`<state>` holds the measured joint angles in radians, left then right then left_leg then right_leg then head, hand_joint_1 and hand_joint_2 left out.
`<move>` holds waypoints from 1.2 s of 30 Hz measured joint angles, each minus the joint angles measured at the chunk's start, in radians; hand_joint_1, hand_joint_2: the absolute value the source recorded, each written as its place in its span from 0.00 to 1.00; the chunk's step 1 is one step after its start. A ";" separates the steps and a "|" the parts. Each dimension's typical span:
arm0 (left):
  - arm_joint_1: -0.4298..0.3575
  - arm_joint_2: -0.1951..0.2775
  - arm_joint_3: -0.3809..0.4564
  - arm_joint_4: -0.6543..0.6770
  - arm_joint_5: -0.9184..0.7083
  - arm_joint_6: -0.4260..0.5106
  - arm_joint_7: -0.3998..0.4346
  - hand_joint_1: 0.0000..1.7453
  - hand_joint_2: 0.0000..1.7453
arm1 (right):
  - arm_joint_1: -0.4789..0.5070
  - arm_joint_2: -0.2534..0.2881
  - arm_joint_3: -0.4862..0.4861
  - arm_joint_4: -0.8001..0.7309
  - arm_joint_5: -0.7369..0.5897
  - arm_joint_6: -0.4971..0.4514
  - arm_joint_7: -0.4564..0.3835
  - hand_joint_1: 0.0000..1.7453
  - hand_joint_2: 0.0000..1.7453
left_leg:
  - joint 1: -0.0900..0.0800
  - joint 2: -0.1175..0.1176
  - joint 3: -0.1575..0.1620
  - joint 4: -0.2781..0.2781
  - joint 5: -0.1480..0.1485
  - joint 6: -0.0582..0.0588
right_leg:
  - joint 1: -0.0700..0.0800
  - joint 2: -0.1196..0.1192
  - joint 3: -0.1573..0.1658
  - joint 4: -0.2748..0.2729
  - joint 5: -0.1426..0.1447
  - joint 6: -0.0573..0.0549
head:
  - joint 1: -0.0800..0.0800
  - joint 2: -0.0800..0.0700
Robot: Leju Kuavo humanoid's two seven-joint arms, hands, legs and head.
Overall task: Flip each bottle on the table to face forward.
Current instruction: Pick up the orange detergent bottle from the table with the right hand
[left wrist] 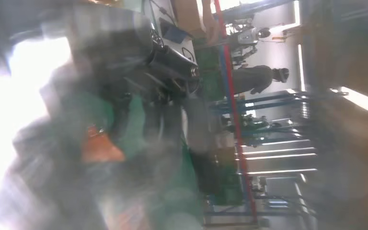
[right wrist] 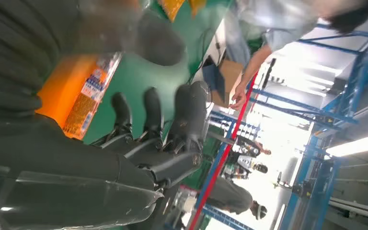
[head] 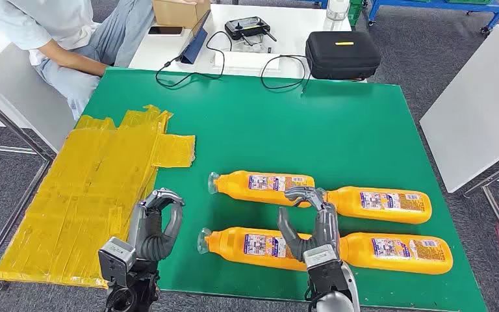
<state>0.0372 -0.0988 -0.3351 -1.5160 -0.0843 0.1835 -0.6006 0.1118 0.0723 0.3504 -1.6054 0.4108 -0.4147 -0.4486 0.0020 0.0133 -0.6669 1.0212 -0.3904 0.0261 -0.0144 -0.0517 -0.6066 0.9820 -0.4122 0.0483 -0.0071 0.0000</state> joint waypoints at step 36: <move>-0.041 -0.058 0.014 0.082 0.011 -0.115 0.038 0.00 1.00 | -0.342 -0.203 0.128 0.306 0.626 0.194 0.361 0.00 1.00 | 0.000 0.000 0.000 0.000 0.002 0.002 | 0.000 0.000 0.001 0.000 0.002 -0.001 | 0.000 0.000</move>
<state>-0.0038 -0.1566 -0.3210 -1.4340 -0.0732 0.0687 -0.5631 -0.2303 -0.1304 0.4784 -1.2991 1.0372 -0.2205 -0.0874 0.0016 0.0134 -0.6664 1.0214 -0.3884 0.0284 -0.0145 -0.0520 -0.6054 0.9820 -0.4098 0.0471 -0.0073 0.0000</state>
